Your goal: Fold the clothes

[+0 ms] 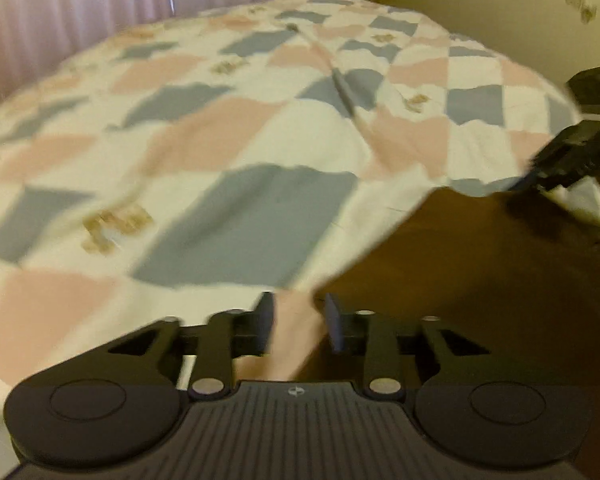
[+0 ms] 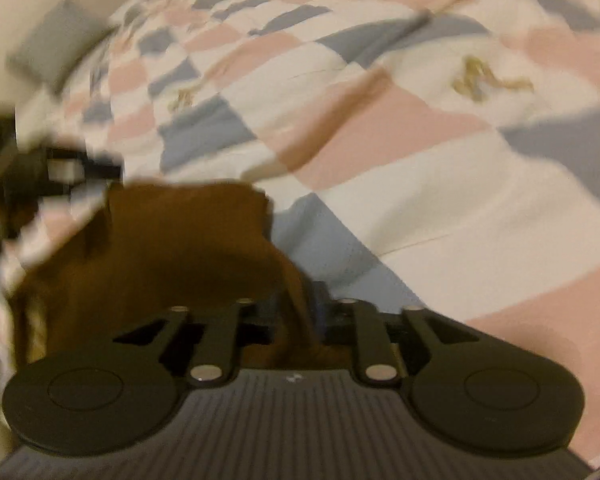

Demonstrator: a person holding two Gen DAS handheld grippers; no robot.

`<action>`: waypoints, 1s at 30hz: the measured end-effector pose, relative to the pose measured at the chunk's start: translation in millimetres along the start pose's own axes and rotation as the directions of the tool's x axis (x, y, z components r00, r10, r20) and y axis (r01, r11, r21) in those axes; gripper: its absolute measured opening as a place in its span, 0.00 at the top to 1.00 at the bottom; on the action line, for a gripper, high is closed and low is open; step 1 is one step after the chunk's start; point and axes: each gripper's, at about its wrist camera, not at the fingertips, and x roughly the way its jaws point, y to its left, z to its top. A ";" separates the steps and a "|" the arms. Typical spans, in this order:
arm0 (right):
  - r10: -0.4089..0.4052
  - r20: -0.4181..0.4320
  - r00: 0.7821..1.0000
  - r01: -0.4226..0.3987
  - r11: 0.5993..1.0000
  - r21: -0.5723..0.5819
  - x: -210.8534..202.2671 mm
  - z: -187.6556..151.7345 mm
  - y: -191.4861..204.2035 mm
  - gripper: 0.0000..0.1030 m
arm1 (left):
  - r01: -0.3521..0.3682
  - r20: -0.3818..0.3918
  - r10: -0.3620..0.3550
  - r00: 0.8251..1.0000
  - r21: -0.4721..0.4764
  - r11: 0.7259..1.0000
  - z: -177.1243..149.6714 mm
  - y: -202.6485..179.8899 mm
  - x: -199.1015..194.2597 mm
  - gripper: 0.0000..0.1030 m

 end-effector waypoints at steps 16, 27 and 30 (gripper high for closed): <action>0.204 -0.030 0.979 -0.200 0.974 0.105 68.7 32.1 3.9 0.92 | 0.270 -0.005 -0.289 0.957 -0.340 0.901 4.4 25.1 52.5 0.95; 0.076 0.097 0.992 -0.072 0.996 -0.046 11.3 0.4 41.7 0.85 | 0.024 -0.006 -0.025 1.000 -0.092 0.995 9.2 -7.8 73.4 0.62; 0.041 0.094 0.995 -0.036 0.998 -0.053 -8.0 -19.6 59.5 0.49 | -0.109 0.029 0.112 0.993 -0.084 0.991 11.1 -6.5 52.8 0.56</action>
